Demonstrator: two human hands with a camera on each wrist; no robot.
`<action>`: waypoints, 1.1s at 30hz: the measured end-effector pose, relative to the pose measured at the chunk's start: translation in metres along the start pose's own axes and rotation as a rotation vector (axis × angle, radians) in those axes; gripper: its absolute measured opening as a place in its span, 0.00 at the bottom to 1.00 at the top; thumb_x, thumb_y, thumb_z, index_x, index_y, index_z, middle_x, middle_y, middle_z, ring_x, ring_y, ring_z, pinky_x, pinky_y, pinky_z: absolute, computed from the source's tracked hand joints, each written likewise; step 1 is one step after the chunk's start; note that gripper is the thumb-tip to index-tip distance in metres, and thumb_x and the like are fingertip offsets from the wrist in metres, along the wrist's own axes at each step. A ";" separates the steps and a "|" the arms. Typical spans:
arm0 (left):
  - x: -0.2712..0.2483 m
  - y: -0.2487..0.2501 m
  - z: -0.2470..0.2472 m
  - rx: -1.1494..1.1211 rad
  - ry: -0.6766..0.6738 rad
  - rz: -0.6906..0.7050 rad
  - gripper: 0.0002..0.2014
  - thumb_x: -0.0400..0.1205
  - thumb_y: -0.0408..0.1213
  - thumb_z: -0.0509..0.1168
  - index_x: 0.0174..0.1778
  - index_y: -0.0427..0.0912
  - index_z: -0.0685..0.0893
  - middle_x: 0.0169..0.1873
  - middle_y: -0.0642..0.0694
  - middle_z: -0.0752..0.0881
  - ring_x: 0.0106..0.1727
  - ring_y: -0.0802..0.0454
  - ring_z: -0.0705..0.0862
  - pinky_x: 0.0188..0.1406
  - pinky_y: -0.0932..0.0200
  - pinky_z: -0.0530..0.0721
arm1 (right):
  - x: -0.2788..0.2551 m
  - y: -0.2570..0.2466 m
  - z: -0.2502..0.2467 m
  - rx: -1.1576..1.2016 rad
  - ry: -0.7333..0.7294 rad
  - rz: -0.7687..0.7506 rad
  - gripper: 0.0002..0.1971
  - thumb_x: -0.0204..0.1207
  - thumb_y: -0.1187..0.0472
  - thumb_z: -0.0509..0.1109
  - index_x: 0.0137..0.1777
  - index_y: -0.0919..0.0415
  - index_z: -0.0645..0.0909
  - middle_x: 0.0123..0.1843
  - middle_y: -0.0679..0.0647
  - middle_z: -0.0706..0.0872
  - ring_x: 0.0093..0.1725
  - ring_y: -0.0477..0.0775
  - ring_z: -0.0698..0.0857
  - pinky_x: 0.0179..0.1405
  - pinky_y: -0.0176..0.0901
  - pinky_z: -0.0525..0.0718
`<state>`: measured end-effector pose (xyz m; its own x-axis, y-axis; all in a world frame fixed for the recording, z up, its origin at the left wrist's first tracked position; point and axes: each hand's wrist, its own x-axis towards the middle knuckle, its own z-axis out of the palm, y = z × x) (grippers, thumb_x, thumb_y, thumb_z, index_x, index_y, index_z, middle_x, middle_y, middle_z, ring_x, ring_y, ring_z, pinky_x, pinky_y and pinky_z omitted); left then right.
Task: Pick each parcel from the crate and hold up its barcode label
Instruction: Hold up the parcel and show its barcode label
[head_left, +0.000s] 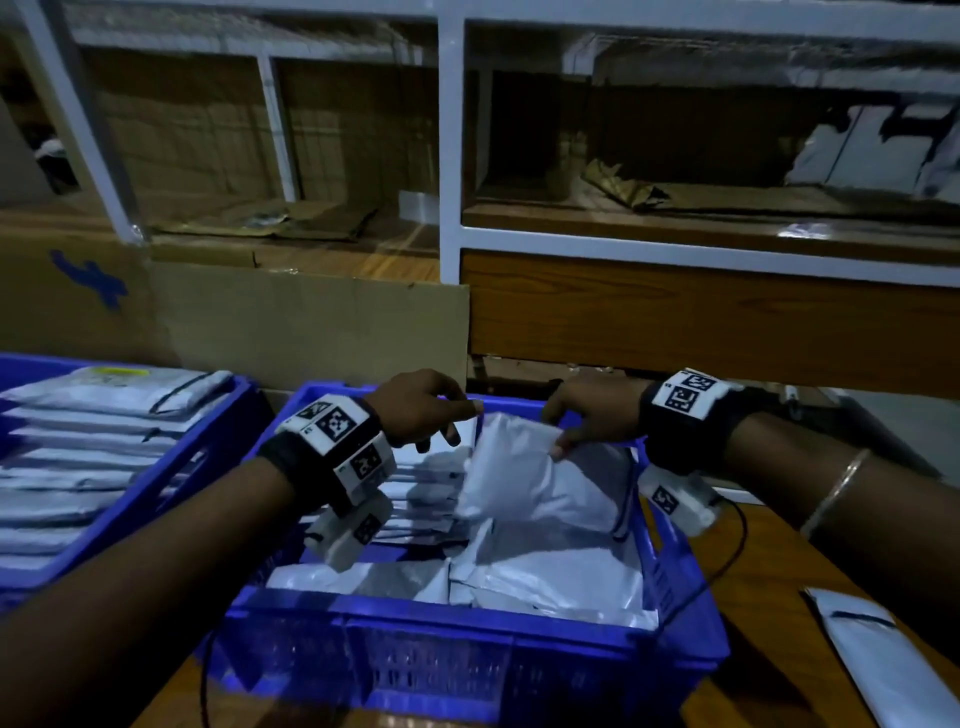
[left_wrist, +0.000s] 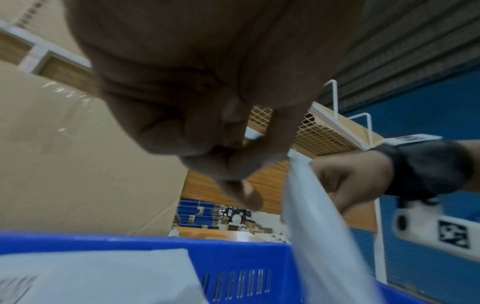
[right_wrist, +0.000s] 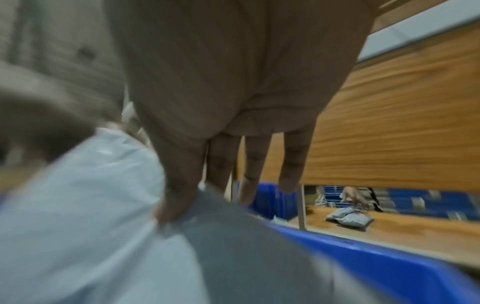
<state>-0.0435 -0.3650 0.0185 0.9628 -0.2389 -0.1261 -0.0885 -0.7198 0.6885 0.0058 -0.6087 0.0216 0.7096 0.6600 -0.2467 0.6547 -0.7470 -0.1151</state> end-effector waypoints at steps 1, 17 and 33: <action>-0.001 -0.001 0.000 -0.031 0.018 -0.004 0.19 0.83 0.56 0.62 0.52 0.44 0.86 0.40 0.47 0.91 0.24 0.52 0.82 0.16 0.66 0.69 | -0.003 0.002 -0.002 0.054 0.049 0.006 0.14 0.76 0.47 0.76 0.56 0.53 0.87 0.55 0.49 0.89 0.51 0.52 0.85 0.48 0.46 0.79; 0.021 -0.009 -0.001 -0.510 0.267 0.067 0.13 0.76 0.47 0.74 0.49 0.40 0.88 0.41 0.41 0.92 0.38 0.46 0.90 0.39 0.55 0.80 | 0.011 0.004 0.017 0.684 0.637 -0.003 0.07 0.79 0.55 0.73 0.51 0.58 0.84 0.50 0.52 0.89 0.51 0.51 0.88 0.52 0.62 0.86; 0.071 -0.035 -0.010 -0.695 0.338 0.146 0.11 0.81 0.41 0.70 0.58 0.43 0.84 0.44 0.41 0.91 0.37 0.44 0.89 0.32 0.48 0.88 | 0.037 0.030 0.058 0.824 0.903 0.152 0.16 0.65 0.56 0.85 0.52 0.56 0.89 0.52 0.49 0.91 0.53 0.46 0.88 0.49 0.45 0.84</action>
<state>0.0310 -0.3501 -0.0073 0.9891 -0.0079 0.1471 -0.1472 -0.0975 0.9843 0.0366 -0.6114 -0.0470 0.9042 0.1357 0.4051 0.4219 -0.4324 -0.7969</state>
